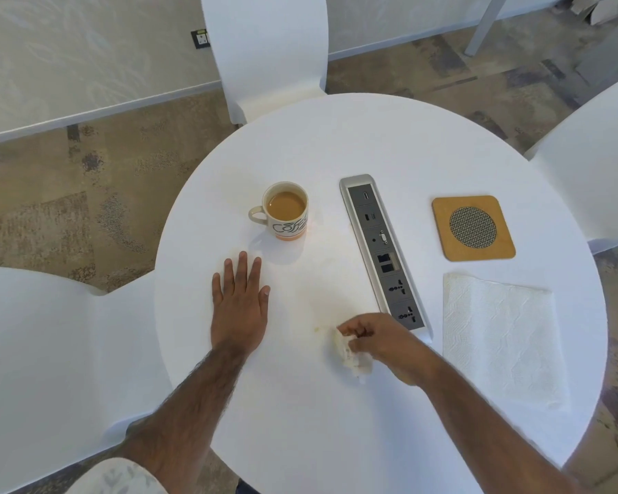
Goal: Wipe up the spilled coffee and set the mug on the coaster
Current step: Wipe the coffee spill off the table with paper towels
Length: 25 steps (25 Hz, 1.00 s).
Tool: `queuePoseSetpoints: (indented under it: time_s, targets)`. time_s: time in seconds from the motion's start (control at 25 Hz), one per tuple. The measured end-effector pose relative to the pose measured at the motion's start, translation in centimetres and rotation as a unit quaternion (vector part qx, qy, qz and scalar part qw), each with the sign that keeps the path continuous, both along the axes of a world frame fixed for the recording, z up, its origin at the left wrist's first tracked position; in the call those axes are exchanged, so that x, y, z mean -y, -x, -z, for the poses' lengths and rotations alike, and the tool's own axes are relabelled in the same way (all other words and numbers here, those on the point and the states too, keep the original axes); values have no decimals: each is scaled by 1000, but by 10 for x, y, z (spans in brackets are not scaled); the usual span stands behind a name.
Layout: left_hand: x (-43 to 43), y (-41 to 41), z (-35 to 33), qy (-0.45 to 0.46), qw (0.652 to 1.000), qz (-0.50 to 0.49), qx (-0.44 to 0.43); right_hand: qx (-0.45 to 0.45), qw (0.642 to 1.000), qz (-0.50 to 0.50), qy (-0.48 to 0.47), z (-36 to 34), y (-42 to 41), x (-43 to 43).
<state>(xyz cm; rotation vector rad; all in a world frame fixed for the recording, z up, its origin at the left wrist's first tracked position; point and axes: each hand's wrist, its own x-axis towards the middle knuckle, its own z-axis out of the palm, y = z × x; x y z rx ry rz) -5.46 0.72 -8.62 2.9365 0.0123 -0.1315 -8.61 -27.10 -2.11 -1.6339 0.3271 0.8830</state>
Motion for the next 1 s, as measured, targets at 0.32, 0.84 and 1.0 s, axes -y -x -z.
queuePoseSetpoints:
  time_s: [0.32, 0.84, 1.0]
  targets:
    - [23, 13, -23, 128, 987, -57, 76, -76, 969, 205, -117, -5, 54, 40]
    - [156, 124, -75, 496, 820, -137, -251, 11, 980, 183, 79, -11, 86, 61]
    - [159, 126, -68, 351, 910, -38, -218, 216, 850, 153, 455, -9, 73, 113]
